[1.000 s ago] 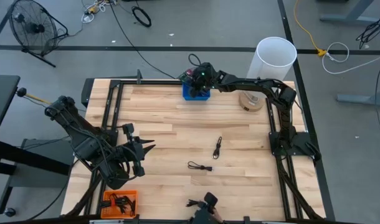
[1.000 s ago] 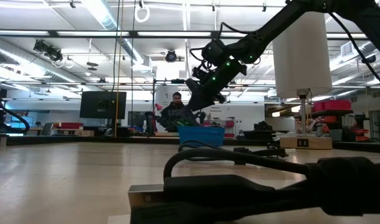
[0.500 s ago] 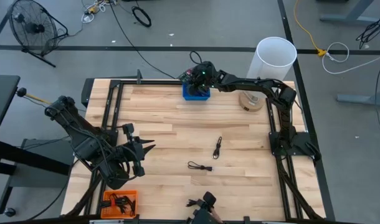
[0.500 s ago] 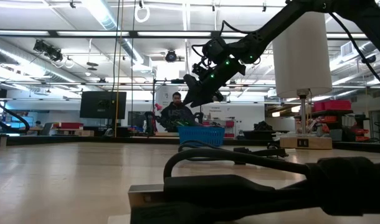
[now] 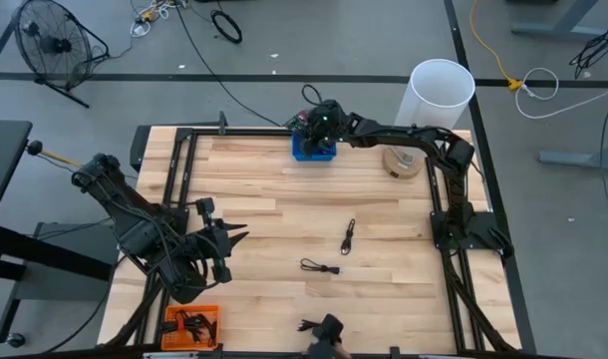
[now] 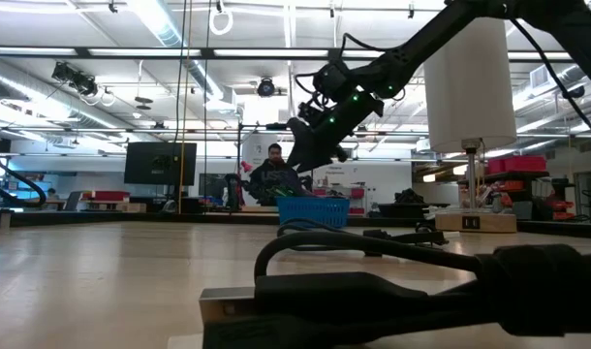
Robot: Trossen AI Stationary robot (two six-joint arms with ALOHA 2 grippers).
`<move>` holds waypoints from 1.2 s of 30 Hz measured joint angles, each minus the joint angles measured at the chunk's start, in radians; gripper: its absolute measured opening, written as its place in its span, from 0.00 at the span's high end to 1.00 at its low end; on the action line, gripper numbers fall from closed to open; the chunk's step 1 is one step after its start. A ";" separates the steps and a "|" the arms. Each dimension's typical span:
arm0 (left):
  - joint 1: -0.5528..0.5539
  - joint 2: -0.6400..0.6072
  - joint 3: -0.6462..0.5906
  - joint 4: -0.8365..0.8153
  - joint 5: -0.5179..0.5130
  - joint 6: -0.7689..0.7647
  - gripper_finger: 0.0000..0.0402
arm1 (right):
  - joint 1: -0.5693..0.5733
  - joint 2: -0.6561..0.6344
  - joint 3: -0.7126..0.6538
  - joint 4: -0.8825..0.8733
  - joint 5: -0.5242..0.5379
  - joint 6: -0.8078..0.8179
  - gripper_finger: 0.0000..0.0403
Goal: Pick & Place USB Port
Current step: Put the black charger cable into the orange basket
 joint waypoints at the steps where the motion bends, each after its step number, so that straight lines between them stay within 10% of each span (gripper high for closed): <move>1: 0.000 0.000 0.000 0.000 0.000 0.000 0.82 | 0.005 0.000 0.000 -0.007 -0.037 -0.004 0.48; 7: 0.000 0.000 0.000 -0.001 0.000 0.001 0.82 | 0.064 -0.014 0.000 -0.031 -0.301 -0.023 0.48; 19: 0.000 0.000 0.000 -0.006 0.006 -0.005 0.82 | 0.363 -0.044 0.002 -0.277 -0.449 -0.042 0.48; 26: 0.000 0.000 0.000 -0.010 0.031 -0.022 0.82 | 0.601 -0.045 0.002 -0.496 -0.321 0.007 0.48; 36: 0.000 0.000 0.000 -0.013 0.034 -0.026 0.82 | 0.790 -0.045 0.001 -0.748 0.162 0.204 0.48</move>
